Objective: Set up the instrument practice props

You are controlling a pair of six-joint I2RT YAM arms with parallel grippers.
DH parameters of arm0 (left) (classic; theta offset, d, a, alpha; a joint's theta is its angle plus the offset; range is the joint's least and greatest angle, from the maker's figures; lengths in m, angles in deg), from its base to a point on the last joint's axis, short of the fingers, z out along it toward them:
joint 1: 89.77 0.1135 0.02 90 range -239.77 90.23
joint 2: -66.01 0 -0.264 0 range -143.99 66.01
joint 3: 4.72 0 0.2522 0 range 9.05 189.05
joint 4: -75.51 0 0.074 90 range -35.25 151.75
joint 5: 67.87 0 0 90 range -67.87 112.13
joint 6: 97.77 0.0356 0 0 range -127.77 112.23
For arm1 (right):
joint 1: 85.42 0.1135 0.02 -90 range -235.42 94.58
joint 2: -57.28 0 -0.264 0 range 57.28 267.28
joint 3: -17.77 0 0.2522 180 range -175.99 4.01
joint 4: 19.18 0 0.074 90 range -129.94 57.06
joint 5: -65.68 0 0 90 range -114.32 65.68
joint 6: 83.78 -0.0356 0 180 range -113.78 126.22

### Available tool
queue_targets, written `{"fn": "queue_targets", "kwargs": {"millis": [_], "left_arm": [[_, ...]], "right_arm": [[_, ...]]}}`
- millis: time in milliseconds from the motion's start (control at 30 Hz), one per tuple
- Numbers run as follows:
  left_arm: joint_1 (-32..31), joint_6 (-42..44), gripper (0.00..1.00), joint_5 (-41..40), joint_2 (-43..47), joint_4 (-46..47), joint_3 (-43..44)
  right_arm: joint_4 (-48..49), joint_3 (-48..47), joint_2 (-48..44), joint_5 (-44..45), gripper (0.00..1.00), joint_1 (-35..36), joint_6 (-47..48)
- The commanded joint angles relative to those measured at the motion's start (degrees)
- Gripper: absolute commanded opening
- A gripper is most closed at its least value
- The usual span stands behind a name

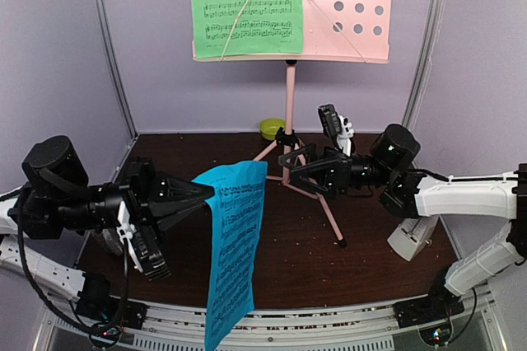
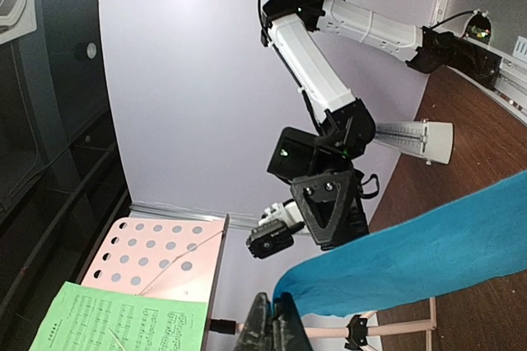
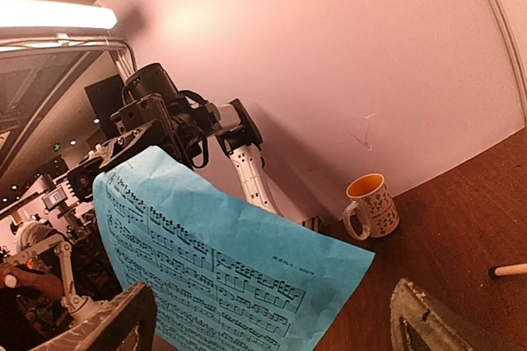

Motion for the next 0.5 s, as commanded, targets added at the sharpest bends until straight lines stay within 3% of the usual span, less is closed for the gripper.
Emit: {"fn": "queue_targets", "kwargs": {"millis": [0,133,467], "left_arm": [[-0.3,2.4,0.0,4.6,0.2,3.5,2.8],[-0.4,3.0,0.0,6.4,0.0,4.2,3.8],[-0.6,3.1,0.0,7.5,0.6,6.2,4.0]], "right_arm": [[8.2,0.2,2.1,-0.5,1.0,1.5,-6.1],[8.4,-0.4,4.3,0.5,0.99,2.8,-4.9],[23.4,-3.6,9.6,-1.0,0.87,6.3,-13.6]]}}
